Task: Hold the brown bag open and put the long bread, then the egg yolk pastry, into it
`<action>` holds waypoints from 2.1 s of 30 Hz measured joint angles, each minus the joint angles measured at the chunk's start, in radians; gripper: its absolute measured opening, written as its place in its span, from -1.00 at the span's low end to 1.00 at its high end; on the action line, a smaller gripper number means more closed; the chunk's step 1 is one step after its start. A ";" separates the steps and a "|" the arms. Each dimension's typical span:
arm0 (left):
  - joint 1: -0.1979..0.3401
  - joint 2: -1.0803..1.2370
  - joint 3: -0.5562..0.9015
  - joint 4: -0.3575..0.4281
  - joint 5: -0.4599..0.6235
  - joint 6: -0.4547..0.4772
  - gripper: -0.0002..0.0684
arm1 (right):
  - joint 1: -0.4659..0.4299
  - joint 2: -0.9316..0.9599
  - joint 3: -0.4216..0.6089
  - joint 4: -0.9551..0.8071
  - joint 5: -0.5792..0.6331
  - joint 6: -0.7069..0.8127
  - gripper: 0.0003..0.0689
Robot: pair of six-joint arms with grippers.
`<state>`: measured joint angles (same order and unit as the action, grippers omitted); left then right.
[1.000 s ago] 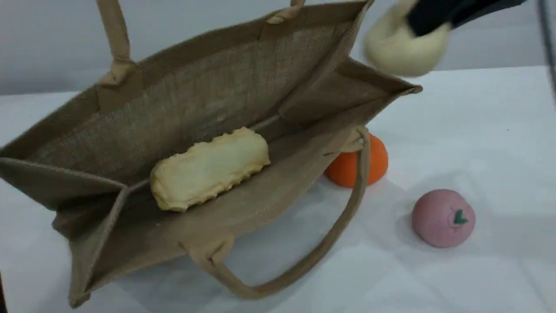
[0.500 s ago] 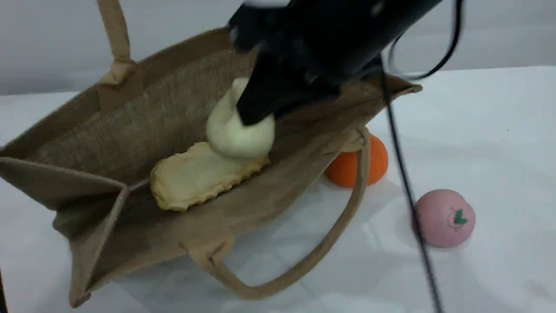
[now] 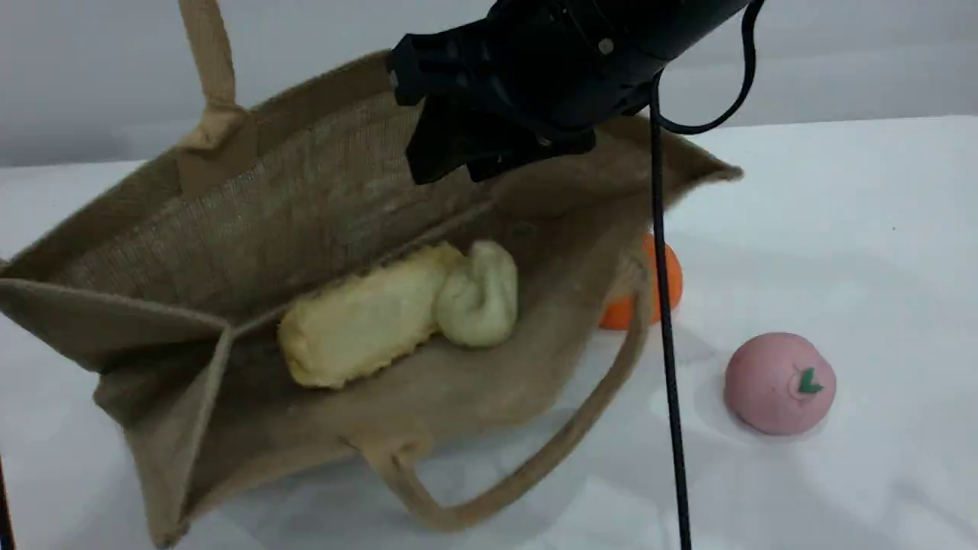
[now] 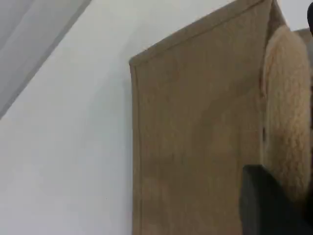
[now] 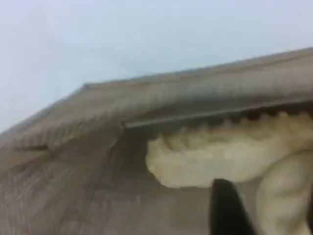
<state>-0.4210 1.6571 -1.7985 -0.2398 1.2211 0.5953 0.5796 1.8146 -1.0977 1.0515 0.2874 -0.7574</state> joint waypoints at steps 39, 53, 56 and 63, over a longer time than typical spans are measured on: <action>0.000 0.304 0.003 -0.243 -0.112 -0.186 -0.22 | -0.451 -0.687 0.001 -0.645 0.841 0.449 0.38; 0.000 0.232 0.000 -0.165 -0.019 -0.093 0.26 | -0.451 -0.812 0.107 -0.917 0.933 0.708 0.38; 0.000 0.193 0.000 -0.075 0.006 -0.186 0.26 | -0.451 -0.877 0.185 -0.922 0.933 0.705 0.38; 0.000 0.130 0.017 -0.047 0.002 -0.278 0.26 | -0.451 -1.096 0.385 -0.923 0.924 0.702 0.38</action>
<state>-0.4210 1.7876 -1.7813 -0.2870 1.2234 0.3175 0.1288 0.7188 -0.7126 0.1280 1.2114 -0.0551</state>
